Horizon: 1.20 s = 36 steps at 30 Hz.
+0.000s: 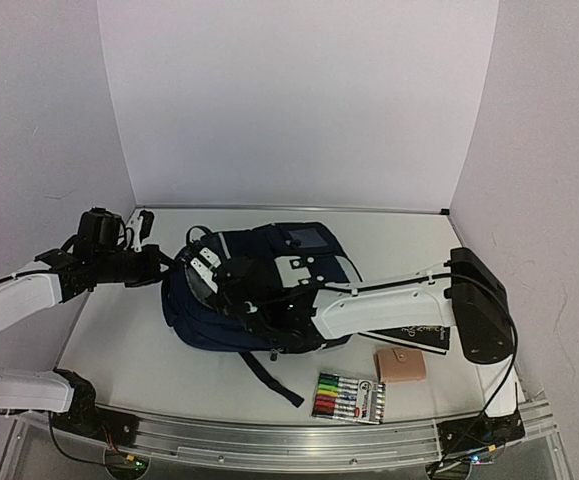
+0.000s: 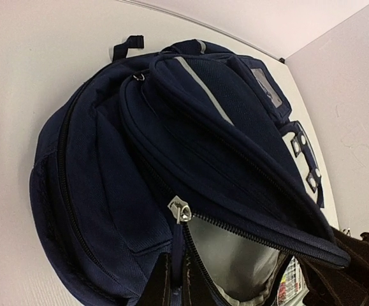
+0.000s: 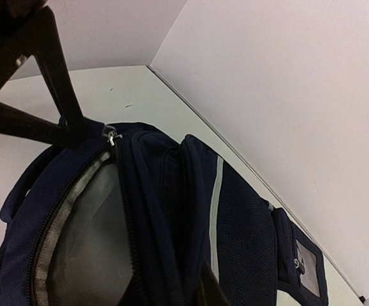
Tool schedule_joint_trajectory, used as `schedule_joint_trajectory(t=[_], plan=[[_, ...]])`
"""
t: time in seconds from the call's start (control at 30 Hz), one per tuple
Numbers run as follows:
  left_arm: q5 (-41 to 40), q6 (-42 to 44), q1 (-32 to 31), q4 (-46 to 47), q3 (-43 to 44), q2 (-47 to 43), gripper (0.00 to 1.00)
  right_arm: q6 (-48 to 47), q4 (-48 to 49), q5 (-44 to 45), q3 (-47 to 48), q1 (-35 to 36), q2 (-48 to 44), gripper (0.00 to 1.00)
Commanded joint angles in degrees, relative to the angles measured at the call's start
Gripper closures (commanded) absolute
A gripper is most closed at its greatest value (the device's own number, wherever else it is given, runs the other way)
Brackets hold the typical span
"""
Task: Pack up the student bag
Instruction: Unzip the student bag at the center of the board.
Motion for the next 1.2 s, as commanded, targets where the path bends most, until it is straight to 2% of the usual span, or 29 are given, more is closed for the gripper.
schedule_joint_trajectory(t=[0.0,0.2,0.37,0.5,0.73,0.9,1.03,1.17], plan=[[-6.63,-0.89,3.86,-2.68,7.16,2.22,1.00,5.55,5.91,0.21,-3.94,0.02,-10.88,1.00],[-1.62,-2.16,8.73,1.22,12.10,11.34,1.00,9.47,11.81,-5.00,-14.00,0.02,-21.32,1.00],[3.61,-1.45,9.31,5.32,16.70,18.20,1.00,11.21,14.75,-7.34,-18.53,0.02,-26.64,1.00],[10.74,0.76,9.30,7.88,19.87,24.46,1.00,12.15,17.35,-9.53,-20.57,0.02,-29.25,1.00],[14.72,3.48,9.28,9.37,25.25,34.52,1.00,12.82,20.48,-12.28,-22.00,0.02,-30.96,1.00],[16.82,3.79,9.30,9.41,28.30,38.01,1.00,12.36,21.46,-11.61,-22.33,0.02,-30.77,1.00],[16.95,3.98,9.30,10.64,26.88,36.43,1.00,12.53,21.83,-10.90,-23.28,0.02,-31.56,1.00],[22.35,6.59,9.34,11.03,28.06,37.59,0.98,13.34,22.11,-13.47,-23.90,0.02,-32.50,1.00]])
